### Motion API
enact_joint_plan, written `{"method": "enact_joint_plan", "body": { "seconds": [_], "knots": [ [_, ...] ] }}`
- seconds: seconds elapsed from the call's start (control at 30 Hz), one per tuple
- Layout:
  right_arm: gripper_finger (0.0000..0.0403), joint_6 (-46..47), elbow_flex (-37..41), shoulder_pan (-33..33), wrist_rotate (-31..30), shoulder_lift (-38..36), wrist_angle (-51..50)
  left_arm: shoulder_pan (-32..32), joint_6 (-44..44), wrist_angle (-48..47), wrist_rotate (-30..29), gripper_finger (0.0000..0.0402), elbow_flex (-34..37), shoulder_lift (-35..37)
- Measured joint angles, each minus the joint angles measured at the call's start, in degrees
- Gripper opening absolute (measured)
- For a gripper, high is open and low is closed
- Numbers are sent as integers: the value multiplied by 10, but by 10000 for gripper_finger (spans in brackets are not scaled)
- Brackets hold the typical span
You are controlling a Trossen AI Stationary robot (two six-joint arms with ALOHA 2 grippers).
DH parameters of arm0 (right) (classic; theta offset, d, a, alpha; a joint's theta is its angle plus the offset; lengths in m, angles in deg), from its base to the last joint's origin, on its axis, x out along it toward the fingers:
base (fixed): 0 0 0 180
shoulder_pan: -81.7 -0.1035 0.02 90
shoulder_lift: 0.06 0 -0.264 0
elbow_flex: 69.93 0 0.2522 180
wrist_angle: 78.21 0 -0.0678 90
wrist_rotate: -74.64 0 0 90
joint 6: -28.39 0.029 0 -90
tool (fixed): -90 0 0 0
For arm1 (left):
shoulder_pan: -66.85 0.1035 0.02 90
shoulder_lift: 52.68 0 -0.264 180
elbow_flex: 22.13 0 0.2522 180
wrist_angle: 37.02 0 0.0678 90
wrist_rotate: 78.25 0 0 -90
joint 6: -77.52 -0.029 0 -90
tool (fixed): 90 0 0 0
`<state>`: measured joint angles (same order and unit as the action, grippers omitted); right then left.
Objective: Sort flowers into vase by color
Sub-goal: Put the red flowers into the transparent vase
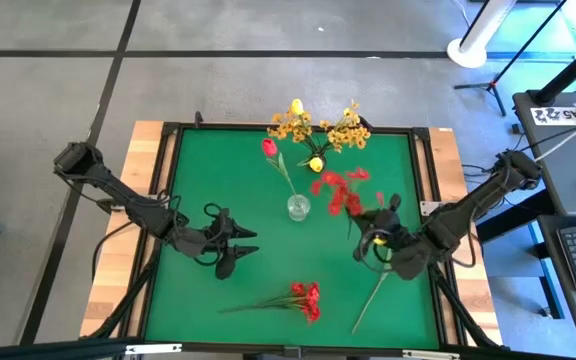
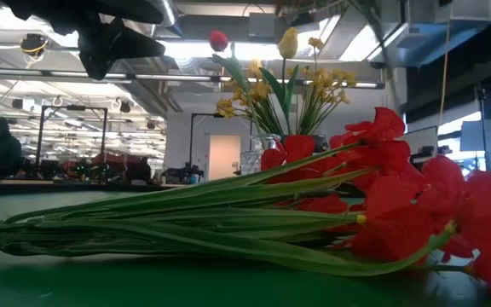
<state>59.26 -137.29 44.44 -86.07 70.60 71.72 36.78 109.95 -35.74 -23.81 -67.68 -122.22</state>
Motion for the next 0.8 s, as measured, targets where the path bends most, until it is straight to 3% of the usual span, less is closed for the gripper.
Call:
{"method": "enact_joint_plan", "body": {
  "seconds": [0.07, 0.13, 0.4, 0.63, 0.8],
  "knots": [
    [6, -44, 1, 17, -3, 1, 56, 4, 1, 6, -1, 190, 0, 0],
    [10, -92, 9, 44, 33, 5, 120, 7, 3, 10, -3, 190, 0, 0],
    [5, -292, 28, 161, 376, 37, 369, 7, 3, 15, -3, 190, 0, 0],
    [6, -414, 28, 253, 464, 80, 493, 7, 1, 18, -2, 190, 0, 0],
    [4, -417, 28, 313, 540, 121, 520, 7, 0, 18, -2, 190, 0, 0]
  ]
}}
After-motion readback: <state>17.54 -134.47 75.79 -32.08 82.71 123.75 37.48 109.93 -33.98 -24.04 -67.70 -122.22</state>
